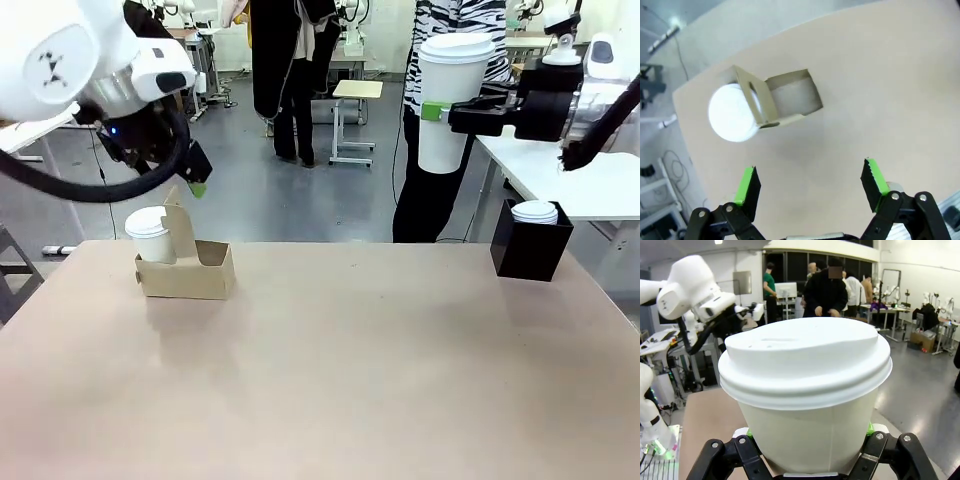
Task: Pour a drink into a cup and package it in a carrier.
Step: Position the Cup Carrier in the center of the table.
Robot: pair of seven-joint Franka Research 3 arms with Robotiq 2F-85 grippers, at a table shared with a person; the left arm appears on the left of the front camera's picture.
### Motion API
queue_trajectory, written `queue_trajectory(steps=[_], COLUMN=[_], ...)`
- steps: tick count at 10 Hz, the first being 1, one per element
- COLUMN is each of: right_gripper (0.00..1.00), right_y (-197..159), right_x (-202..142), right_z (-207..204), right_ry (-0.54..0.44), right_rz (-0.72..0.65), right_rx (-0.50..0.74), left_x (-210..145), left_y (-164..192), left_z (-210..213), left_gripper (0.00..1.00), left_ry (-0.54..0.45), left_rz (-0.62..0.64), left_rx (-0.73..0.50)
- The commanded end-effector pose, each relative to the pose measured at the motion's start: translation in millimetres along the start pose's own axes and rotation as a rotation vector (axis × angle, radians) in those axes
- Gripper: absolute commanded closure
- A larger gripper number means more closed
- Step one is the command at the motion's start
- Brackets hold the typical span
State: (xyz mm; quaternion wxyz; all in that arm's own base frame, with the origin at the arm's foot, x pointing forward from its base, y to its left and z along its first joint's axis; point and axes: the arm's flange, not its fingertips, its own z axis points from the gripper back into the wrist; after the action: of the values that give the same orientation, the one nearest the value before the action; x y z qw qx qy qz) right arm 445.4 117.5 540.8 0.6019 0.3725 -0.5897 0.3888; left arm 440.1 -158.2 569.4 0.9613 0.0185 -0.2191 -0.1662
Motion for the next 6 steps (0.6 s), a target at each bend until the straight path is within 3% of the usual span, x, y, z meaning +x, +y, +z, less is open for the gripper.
queue_trajectory(steps=[1,6], right_gripper=[0.19,0.19], right_y=[-3,-3], right_x=[6,6], right_z=[-4,-4], right_ry=[-0.019,-0.019], right_rz=[0.004,0.004], right_rx=[0.002,0.002], left_x=[34,68], left_y=[17,59], left_z=[-24,-86], left_gripper=[0.00,0.00], left_ry=[0.074,0.155], left_rz=[0.110,0.251], left_rx=[0.043,0.029])
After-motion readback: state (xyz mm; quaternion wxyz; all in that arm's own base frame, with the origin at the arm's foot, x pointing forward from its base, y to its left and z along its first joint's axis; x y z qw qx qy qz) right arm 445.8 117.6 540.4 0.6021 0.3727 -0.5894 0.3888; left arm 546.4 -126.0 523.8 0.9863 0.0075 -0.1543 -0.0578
